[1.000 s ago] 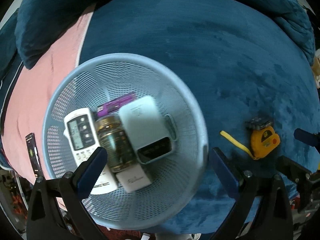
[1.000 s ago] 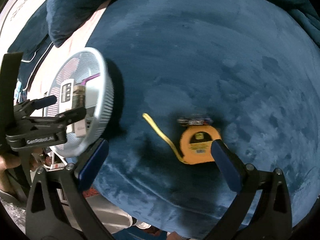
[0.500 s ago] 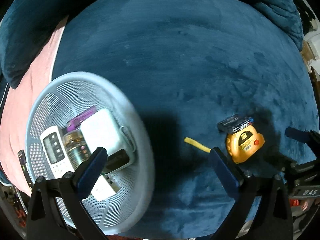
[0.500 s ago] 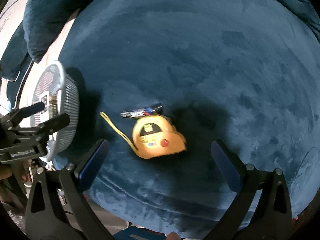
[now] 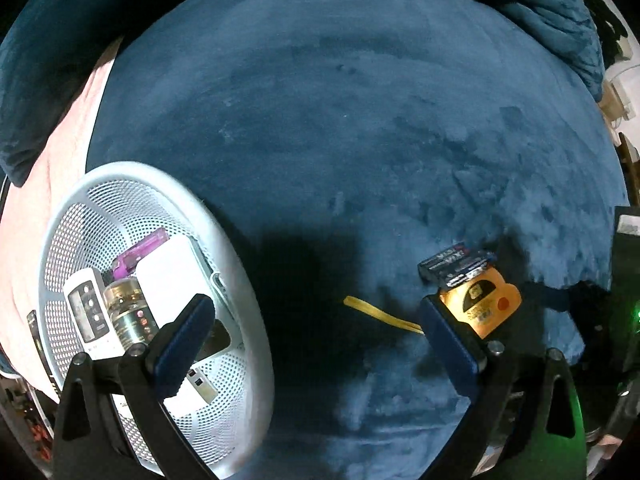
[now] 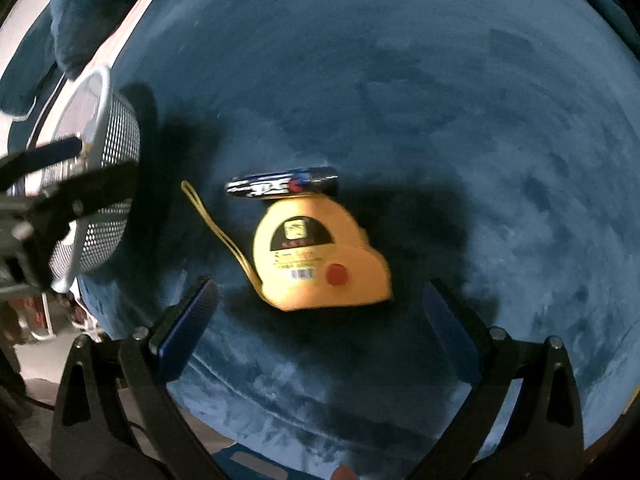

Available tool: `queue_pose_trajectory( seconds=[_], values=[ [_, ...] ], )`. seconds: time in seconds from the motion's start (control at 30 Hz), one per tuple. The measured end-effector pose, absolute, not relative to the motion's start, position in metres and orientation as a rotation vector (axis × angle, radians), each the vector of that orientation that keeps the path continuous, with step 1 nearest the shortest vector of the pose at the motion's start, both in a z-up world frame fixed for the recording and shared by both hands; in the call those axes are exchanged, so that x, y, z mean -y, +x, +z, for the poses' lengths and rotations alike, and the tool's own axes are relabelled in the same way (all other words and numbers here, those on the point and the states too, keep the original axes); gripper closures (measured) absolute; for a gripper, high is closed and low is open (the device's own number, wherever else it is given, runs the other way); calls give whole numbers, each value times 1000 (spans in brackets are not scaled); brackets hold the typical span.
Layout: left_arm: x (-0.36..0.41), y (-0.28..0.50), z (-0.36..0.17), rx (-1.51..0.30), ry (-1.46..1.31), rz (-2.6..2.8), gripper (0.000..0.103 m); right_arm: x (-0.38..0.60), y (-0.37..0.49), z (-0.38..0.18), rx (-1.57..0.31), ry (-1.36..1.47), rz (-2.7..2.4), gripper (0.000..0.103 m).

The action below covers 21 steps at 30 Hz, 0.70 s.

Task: Organize rigid objects
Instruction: 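Grasp the black battery pack with the left tool while the right tool grasps the yellow tape measure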

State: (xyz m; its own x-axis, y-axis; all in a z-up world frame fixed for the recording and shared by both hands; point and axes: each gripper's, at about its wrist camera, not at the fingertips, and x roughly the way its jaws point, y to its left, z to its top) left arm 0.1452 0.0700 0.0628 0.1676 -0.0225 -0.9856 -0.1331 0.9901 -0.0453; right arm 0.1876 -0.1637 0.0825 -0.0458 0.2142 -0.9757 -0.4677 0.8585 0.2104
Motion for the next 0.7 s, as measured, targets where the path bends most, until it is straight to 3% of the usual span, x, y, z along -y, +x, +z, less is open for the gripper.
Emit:
queue_pose_trajectory(
  seconds=[0.13, 0.17, 0.57, 0.7],
  values=[
    [-75, 144, 59, -1411, -138, 81, 1, 150, 184, 67, -1520, -335, 535, 13],
    [-77, 143, 58, -1410, -142, 79, 1, 147, 182, 65, -1511, -380, 518, 24],
    [-57, 154, 53, -1412, -87, 87, 1, 215, 199, 78, -1531, -201, 385, 24],
    [-61, 158, 72, -1330, -119, 114, 1, 237, 203, 75, -1550, -122, 365, 24]
  ],
)
